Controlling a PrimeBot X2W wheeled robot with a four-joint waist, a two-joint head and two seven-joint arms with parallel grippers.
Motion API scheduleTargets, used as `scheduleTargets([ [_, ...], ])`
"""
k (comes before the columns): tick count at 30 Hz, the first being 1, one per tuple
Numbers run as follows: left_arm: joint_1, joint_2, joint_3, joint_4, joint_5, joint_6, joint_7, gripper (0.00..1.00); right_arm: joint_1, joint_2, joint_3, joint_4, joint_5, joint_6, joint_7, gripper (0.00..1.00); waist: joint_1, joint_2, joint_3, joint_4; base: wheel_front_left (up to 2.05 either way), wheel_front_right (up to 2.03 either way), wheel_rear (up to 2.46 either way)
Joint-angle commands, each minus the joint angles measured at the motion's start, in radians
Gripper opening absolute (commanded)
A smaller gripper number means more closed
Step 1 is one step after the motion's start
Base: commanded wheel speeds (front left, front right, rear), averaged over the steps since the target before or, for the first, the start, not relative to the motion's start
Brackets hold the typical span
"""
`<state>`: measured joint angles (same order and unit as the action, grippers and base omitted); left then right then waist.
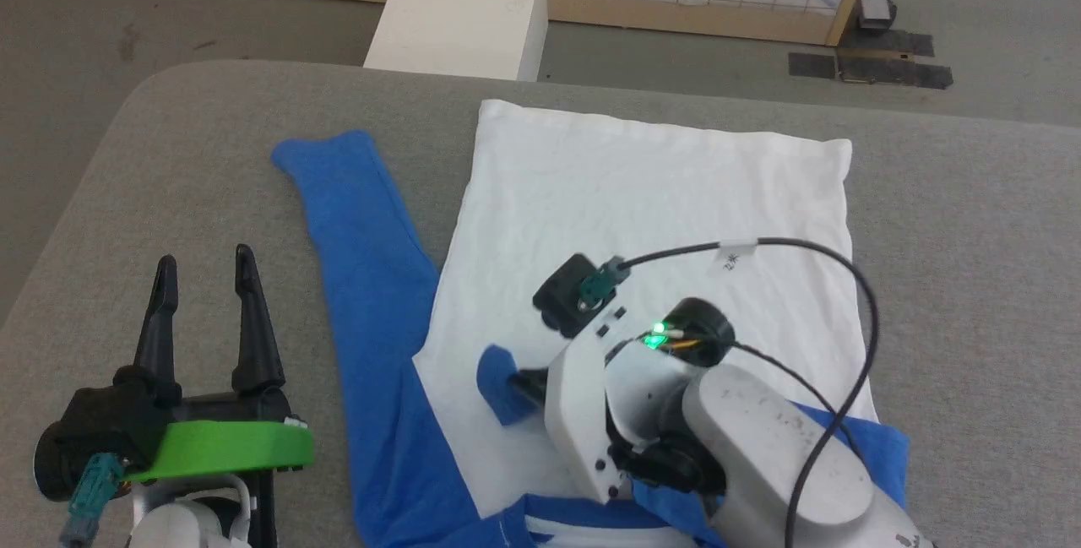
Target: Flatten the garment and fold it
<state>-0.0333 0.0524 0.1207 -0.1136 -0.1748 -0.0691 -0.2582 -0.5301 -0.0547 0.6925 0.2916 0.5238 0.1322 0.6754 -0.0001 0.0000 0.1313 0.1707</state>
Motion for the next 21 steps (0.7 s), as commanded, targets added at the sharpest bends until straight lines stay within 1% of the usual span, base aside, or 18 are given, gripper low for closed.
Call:
scheduleTargets([
  [1,-0.018,-0.002,-0.001,0.002,-0.009,0.001,-0.004,1.0,-0.016,0.002,0.031,0.023,0.017,-0.002,-0.01,0.15,0.0001,0.0,0.023,0.023,0.0,0.0,0.0],
  [2,-0.019,-0.002,-0.003,0.005,-0.011,0.002,-0.004,1.0,-0.022,0.002,0.06,0.039,0.027,-0.002,-0.018,1.0,0.0001,0.0,0.027,0.025,0.0,0.0,0.0],
  [5,-0.023,-0.002,-0.001,0.013,-0.014,0.002,-0.004,1.0,-0.04,0.003,0.088,0.06,0.07,-0.002,-0.059,1.0,0.0001,0.0,0.03,0.021,0.0,0.0,0.0],
  [6,-0.023,-0.002,0.001,0.017,-0.014,0.002,-0.004,1.0,-0.051,0.003,0.083,0.059,0.083,-0.002,-0.083,1.0,0.0001,0.0,0.029,0.017,0.0,0.0,0.0],
  [8,-0.022,-0.002,0.006,0.026,-0.009,0.002,-0.004,1.0,-0.071,0.003,0.05,0.05,0.1,-0.002,-0.137,1.0,0.0001,0.0,0.023,0.006,0.0,0.0,0.0],
  [10,-0.019,-0.002,0.013,0.034,-0.002,0.001,-0.004,1.0,-0.086,-0.009,-0.003,0.031,0.104,-0.002,-0.196,1.0,0.0001,0.0,0.012,-0.01,0.0,0.0,0.0],
  [12,-0.015,-0.002,0.02,0.041,0.006,-0.001,-0.004,1.0,-0.094,-0.031,-0.064,0.009,0.087,-0.002,-0.256,1.0,0.0001,0.0,0.002,-0.025,0.0,0.0,0.0],
  [14,-0.013,-0.002,0.027,0.05,0.017,-0.003,-0.004,1.0,-0.087,-0.064,-0.16,-0.023,0.046,-0.002,-0.34,1.0,0.0001,0.0,-0.012,-0.044,0.0,0.0,0.0],
  [17,-0.009,0.001,0.037,0.06,0.031,-0.006,-0.004,1.0,-0.047,-0.105,-0.311,-0.075,-0.052,-0.002,-0.459,1.0,0.0001,0.0,-0.029,-0.074,0.0,0.0,0.0],
  [21,-0.003,0.001,0.043,0.067,0.041,-0.008,-0.004,1.0,0.051,-0.117,-0.513,-0.153,-0.19,-0.002,-0.611,1.0,0.0001,0.0,-0.047,-0.11,0.0,0.0,0.0],
])
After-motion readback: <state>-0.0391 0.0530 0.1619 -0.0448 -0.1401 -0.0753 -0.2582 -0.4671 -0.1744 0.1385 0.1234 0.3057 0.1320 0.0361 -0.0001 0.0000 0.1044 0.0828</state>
